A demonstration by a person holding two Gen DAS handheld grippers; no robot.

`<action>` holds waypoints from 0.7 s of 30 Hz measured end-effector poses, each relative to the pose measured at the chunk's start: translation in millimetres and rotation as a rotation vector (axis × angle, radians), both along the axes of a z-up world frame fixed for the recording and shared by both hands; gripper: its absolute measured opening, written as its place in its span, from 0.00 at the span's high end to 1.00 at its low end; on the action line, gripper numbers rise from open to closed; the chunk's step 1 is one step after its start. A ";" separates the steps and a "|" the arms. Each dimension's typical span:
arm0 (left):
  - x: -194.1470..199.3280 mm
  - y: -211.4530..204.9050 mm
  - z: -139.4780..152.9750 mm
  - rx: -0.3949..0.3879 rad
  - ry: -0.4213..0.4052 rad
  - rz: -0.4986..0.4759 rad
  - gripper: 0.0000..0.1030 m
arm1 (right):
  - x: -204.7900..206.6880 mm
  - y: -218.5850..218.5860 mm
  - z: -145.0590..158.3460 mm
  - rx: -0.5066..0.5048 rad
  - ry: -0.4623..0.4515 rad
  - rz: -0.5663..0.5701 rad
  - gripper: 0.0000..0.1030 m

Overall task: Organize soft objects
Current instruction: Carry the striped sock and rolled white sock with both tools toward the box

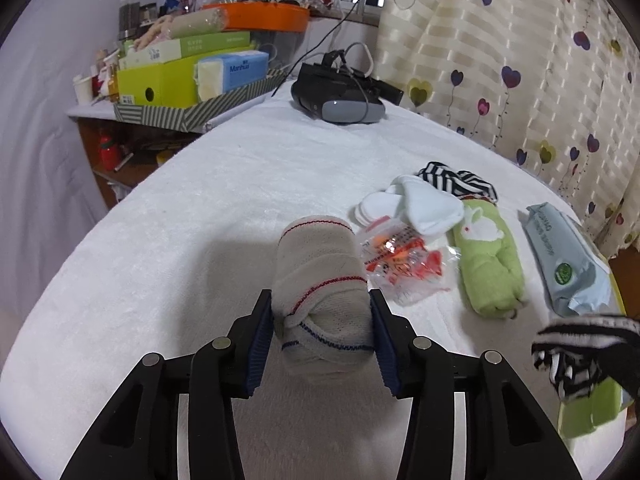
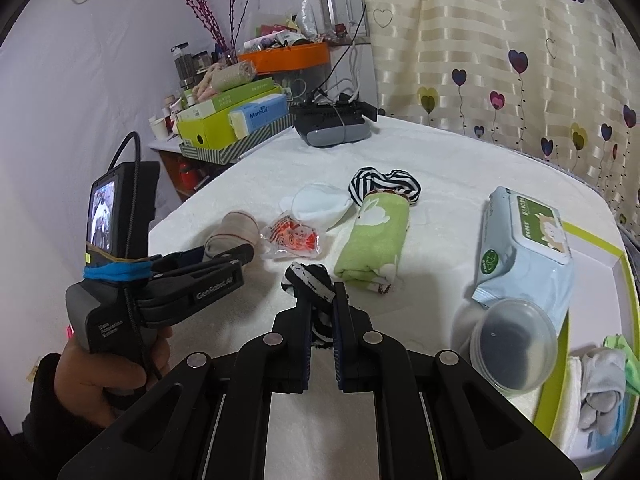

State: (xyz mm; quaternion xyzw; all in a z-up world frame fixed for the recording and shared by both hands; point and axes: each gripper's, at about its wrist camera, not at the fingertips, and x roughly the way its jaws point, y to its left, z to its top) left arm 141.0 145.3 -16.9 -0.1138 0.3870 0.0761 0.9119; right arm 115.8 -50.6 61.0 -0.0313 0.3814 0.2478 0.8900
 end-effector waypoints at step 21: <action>-96.1 -44.5 53.2 0.005 -0.123 -0.035 0.57 | -61.4 -47.4 42.8 0.088 -0.114 -0.013 0.91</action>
